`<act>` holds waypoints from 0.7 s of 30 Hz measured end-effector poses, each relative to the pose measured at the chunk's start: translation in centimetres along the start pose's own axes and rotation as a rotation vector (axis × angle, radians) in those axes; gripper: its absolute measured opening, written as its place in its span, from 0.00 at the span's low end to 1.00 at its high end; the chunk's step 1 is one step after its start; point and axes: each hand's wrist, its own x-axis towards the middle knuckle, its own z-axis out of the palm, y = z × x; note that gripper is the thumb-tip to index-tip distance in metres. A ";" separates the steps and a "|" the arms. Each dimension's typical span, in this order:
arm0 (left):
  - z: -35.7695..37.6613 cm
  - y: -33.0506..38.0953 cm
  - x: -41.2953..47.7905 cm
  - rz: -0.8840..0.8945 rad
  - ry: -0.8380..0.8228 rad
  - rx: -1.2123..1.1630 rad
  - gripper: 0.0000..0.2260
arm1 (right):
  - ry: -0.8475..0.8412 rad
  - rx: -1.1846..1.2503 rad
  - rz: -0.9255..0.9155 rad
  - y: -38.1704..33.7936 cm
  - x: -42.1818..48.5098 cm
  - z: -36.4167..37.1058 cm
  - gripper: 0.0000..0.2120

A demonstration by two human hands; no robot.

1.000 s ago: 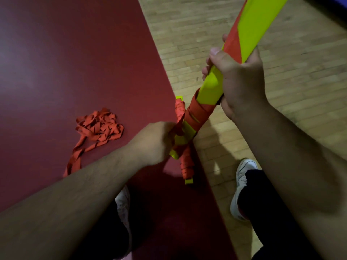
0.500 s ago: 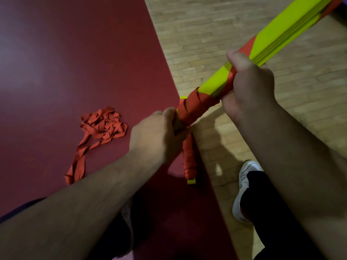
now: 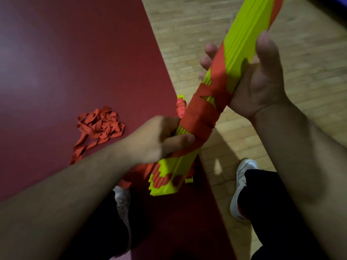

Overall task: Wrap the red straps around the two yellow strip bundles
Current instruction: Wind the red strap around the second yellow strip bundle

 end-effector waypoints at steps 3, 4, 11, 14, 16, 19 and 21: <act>0.0 0.0 -0.2 -0.055 -0.115 -0.111 0.18 | -0.127 0.015 0.080 0.9 -0.2 -0.6 0.28; 0.2 0.1 -0.3 -0.056 -0.145 -0.134 0.17 | -0.125 0.015 0.090 1.3 -0.2 -0.5 0.27; 0.4 0.6 -0.6 -0.097 -0.211 -0.354 0.15 | -0.381 0.339 0.194 3.0 0.2 -0.7 0.37; 0.6 1.4 -0.8 -0.082 -0.244 -0.460 0.14 | -0.418 0.344 0.219 3.7 0.1 -0.1 0.32; 0.6 1.9 -0.7 -0.078 -0.215 -0.491 0.13 | -0.350 0.319 0.225 3.4 0.2 0.6 0.22; 0.4 1.4 -0.4 -0.159 -0.159 -0.350 0.18 | -0.130 0.078 0.199 2.1 0.3 1.4 0.10; 0.1 1.1 -0.1 -0.211 -0.169 -0.157 0.19 | -0.028 -0.053 0.159 1.6 0.3 1.5 0.09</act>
